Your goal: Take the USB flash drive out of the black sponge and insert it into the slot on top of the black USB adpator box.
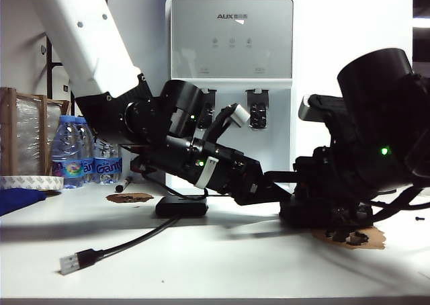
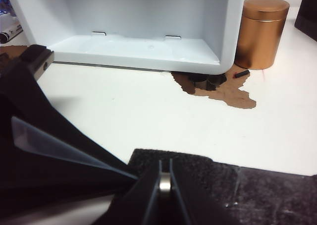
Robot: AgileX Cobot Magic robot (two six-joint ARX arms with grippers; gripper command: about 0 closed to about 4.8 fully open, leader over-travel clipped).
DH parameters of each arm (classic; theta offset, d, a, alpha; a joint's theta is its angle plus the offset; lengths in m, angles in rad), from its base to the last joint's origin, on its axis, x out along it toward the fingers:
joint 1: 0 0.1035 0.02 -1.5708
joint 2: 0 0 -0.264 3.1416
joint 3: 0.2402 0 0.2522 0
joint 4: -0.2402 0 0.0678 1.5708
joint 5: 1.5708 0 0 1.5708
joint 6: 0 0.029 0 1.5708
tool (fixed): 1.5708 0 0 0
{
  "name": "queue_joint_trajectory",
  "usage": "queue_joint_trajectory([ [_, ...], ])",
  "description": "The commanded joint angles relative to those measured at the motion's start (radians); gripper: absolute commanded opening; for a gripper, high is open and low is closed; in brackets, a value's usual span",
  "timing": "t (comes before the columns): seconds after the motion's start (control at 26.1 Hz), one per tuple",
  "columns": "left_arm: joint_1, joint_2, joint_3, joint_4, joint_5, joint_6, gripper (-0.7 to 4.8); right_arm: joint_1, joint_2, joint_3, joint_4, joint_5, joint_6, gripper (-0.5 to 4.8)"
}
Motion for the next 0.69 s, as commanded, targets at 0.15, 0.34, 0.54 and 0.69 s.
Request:
queue_joint_trajectory([
  [0.15, -0.004, -0.002, -0.001, -0.007, 0.003, 0.0, -0.04, 0.007, -0.004, -0.005, 0.13, -0.018, -0.039, -0.05],
  [0.34, -0.005, -0.002, -0.001, -0.007, 0.003, 0.0, -0.04, 0.011, -0.042, -0.011, 0.272, -0.018, -0.086, -0.05],
  [0.54, -0.007, -0.002, -0.001, 0.016, -0.066, 0.0, -0.04, 0.011, -0.195, -0.019, 0.273, -0.02, -0.139, -0.05],
  [0.69, -0.002, -0.004, -0.001, 0.076, -0.218, -0.01, -0.04, 0.008, -0.328, -0.032, 0.262, -0.075, -0.131, -0.05],
])
